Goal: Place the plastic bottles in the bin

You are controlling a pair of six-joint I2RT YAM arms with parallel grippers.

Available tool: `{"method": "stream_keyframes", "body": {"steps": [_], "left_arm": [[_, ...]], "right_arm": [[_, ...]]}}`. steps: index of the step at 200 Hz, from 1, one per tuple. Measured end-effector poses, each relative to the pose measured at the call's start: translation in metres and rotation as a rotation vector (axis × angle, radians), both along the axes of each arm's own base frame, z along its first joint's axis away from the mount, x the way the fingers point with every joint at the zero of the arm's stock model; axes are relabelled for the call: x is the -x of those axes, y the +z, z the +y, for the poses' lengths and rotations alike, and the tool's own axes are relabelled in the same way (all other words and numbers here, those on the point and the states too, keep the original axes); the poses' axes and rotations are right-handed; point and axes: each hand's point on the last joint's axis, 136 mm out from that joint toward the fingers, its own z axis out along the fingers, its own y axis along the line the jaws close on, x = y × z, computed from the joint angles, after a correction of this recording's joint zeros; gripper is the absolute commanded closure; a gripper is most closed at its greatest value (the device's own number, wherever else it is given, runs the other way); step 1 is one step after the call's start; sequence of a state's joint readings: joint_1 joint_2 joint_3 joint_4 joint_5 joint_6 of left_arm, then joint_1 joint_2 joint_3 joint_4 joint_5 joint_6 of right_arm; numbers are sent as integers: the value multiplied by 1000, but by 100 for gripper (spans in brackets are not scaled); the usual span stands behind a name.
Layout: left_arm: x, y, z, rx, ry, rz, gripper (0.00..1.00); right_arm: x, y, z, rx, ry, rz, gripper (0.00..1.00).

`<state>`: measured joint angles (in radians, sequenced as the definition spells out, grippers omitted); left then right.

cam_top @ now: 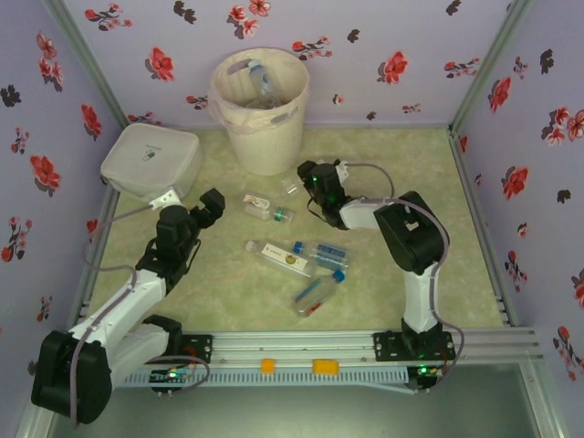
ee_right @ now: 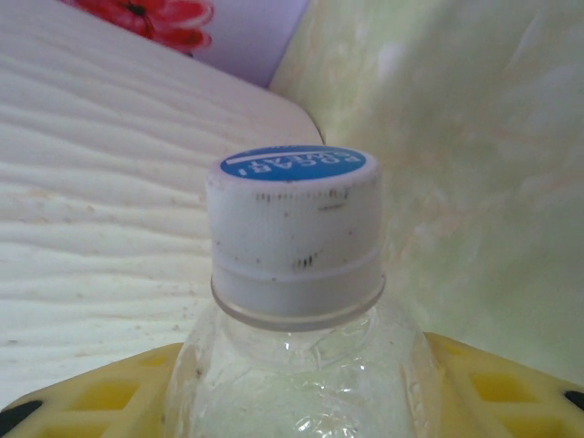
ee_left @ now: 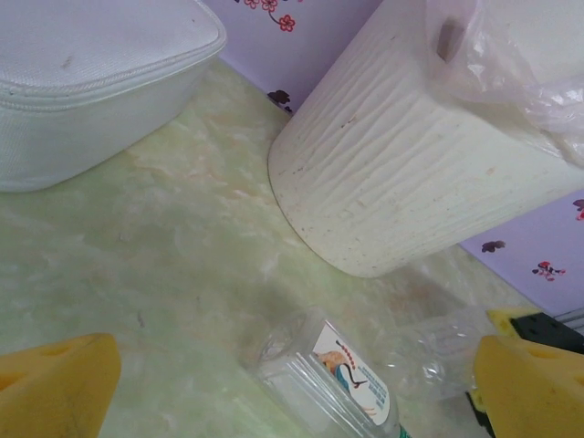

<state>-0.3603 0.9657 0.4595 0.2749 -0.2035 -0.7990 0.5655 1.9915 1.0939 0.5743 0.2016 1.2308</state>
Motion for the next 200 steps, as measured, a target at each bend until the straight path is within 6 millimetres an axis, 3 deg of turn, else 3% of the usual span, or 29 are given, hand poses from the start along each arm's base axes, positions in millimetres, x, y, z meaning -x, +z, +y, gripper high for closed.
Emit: {"method": "stream_keyframes", "body": {"steps": [36,86,145,177,200], "left_arm": [[-8,5,-2,-25,-5,0,0],[-12,-4,4,-46,11,27,0],[-13,-5,5,-34,6,30,0],[-9,-13,1,-19,-17,49,0],[-7,-19,-3,-12,-40,66,0]], "right_arm": [[1,38,-32,85,-9,-60,65],[13,128,-61,264,8,-208,65],[6,239,-57,387,36,-410,64],[-2,301,-44,415,36,-537,64],[-15,329,-30,429,41,-603,64]]}}
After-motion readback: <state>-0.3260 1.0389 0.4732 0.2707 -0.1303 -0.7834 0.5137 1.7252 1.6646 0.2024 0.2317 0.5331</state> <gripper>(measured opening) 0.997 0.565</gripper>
